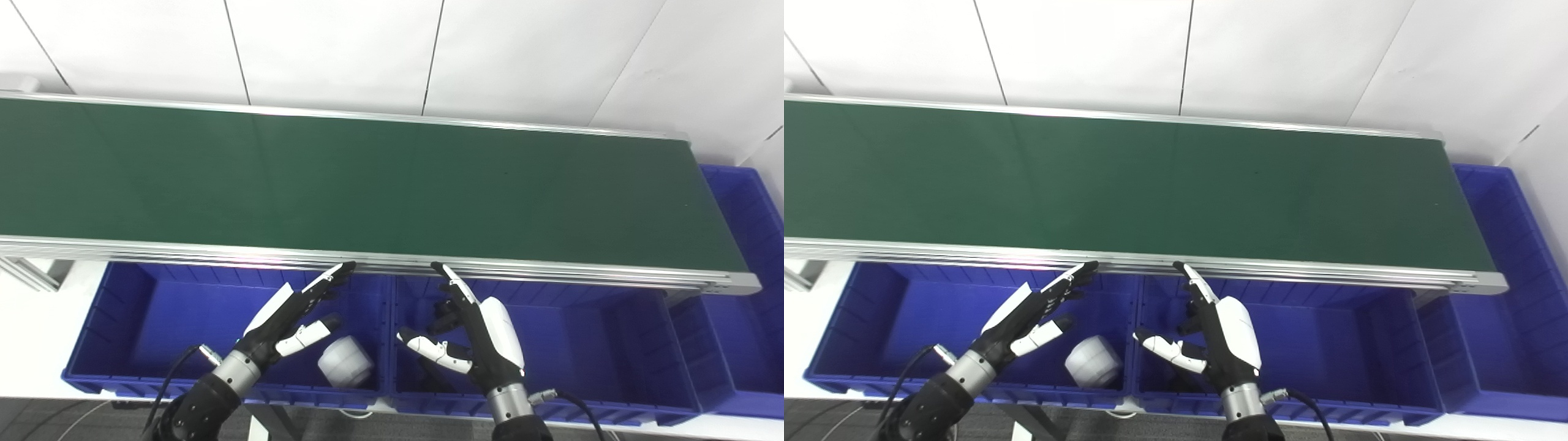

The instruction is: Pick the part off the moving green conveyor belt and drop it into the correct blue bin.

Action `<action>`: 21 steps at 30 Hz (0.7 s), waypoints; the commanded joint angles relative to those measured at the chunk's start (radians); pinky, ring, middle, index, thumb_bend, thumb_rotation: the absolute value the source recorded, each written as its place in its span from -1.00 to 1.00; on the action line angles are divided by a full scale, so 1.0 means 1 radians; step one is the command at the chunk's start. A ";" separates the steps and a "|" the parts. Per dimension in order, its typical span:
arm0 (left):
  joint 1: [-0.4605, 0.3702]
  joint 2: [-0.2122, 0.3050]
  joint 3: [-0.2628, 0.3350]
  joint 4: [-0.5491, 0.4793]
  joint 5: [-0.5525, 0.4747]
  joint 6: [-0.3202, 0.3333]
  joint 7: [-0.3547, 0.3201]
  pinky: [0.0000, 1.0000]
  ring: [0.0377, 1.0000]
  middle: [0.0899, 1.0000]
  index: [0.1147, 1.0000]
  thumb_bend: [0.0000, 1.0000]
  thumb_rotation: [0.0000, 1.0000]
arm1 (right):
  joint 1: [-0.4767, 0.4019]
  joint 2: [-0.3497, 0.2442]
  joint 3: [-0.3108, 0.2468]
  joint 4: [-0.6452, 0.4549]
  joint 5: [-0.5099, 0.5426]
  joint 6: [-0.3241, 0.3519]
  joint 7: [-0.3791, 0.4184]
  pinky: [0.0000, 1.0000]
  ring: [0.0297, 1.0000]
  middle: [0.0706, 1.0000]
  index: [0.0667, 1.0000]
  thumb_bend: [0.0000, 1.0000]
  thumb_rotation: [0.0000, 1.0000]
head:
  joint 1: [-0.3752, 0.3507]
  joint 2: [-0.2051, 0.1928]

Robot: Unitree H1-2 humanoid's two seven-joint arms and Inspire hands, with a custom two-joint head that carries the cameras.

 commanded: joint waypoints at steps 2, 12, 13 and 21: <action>-0.013 0.005 0.008 -0.007 -0.014 -0.049 0.007 0.81 0.90 0.94 0.91 0.23 0.91 | -0.015 0.008 -0.011 0.016 0.069 -0.094 -0.007 0.52 0.68 0.76 0.79 0.27 0.24 | 0.004 -0.003; -0.001 -0.005 0.011 0.022 0.004 -0.083 0.036 0.86 0.94 0.97 0.95 0.20 0.87 | -0.029 0.009 -0.043 0.125 0.261 -0.226 0.046 0.59 0.71 0.74 0.79 0.57 0.65 | 0.026 -0.028; 0.001 -0.004 0.011 0.022 0.005 -0.082 0.036 0.87 0.95 0.98 0.96 0.20 0.85 | -0.030 0.009 -0.045 0.131 0.281 -0.237 0.055 0.59 0.73 0.76 0.79 0.60 0.68 | 0.027 -0.029; 0.004 -0.006 0.011 0.024 0.014 -0.088 0.045 0.88 0.99 1.00 1.00 0.18 0.79 | -0.040 0.011 -0.062 0.176 0.345 -0.328 0.090 0.67 0.78 0.79 0.79 0.51 0.87 | 0.033 -0.033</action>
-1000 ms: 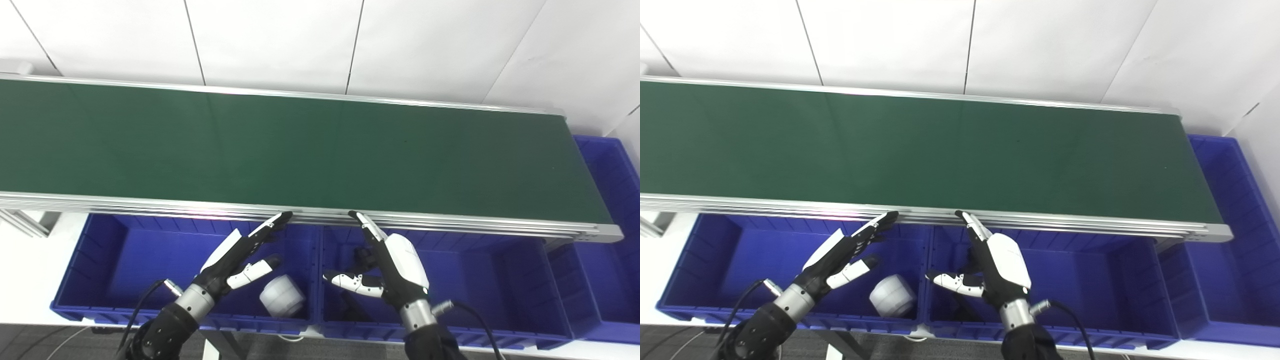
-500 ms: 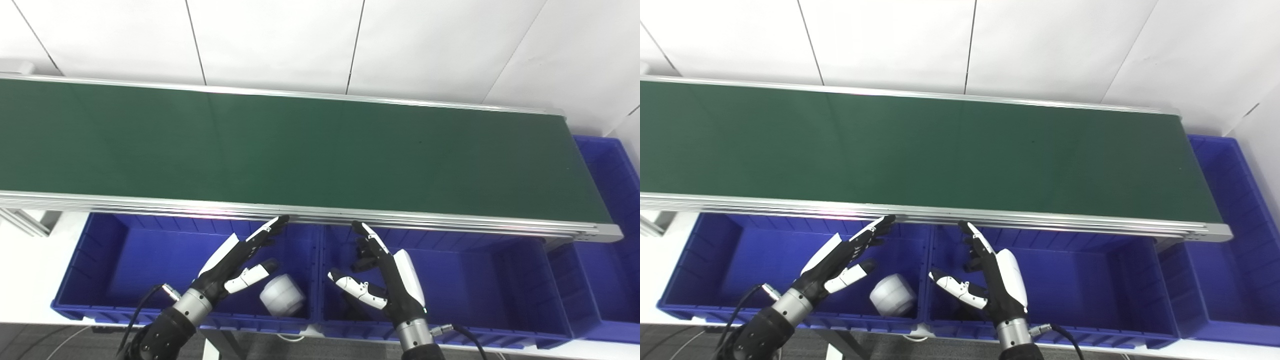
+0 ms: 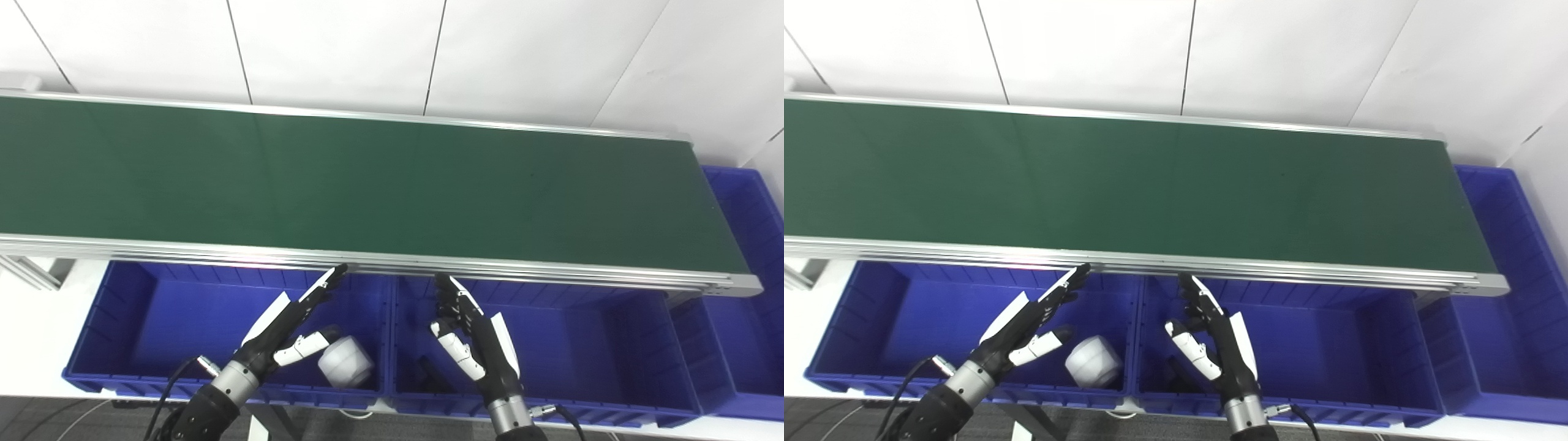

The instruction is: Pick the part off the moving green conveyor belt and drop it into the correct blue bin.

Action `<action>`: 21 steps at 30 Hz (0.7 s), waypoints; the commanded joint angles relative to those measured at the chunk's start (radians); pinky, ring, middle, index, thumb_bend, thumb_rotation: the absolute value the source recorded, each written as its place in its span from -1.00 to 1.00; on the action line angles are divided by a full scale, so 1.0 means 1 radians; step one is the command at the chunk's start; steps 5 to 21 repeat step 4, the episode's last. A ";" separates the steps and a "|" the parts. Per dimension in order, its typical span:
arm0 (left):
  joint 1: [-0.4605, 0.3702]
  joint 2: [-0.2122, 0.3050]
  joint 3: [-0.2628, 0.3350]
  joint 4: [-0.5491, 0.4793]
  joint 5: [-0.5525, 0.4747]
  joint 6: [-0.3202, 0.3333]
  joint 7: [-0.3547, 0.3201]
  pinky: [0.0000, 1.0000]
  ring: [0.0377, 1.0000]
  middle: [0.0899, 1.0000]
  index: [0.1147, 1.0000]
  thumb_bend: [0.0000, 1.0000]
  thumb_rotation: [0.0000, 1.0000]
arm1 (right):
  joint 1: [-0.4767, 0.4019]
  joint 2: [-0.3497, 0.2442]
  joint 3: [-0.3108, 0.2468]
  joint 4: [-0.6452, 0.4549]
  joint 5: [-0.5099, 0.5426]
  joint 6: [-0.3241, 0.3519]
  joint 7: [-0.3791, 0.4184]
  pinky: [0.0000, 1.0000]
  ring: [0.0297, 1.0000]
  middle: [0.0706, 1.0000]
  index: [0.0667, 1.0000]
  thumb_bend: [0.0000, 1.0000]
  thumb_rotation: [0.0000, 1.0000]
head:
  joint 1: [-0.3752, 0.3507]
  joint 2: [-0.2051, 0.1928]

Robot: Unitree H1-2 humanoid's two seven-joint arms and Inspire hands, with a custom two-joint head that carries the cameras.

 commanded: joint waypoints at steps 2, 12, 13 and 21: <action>-0.012 0.001 0.008 -0.016 0.018 -0.034 0.024 0.90 1.00 1.00 1.00 0.23 0.81 | -0.017 0.008 -0.012 -0.009 0.007 -0.075 0.001 0.67 0.78 0.80 0.79 0.45 0.85 | 0.001 0.000; -0.014 0.000 0.008 -0.012 0.011 -0.033 0.019 0.89 1.00 1.00 1.00 0.23 0.79 | -0.019 0.010 -0.016 -0.002 0.004 -0.080 -0.002 0.66 0.78 0.80 0.80 0.46 0.85 | 0.000 -0.005; -0.014 0.000 0.008 -0.012 0.011 -0.033 0.019 0.89 1.00 1.00 1.00 0.23 0.79 | -0.019 0.010 -0.016 -0.002 0.004 -0.080 -0.002 0.66 0.78 0.80 0.80 0.46 0.85 | 0.000 -0.005; -0.014 0.000 0.008 -0.012 0.011 -0.033 0.019 0.89 1.00 1.00 1.00 0.23 0.79 | -0.019 0.010 -0.016 -0.002 0.004 -0.080 -0.002 0.66 0.78 0.80 0.80 0.46 0.85 | 0.000 -0.005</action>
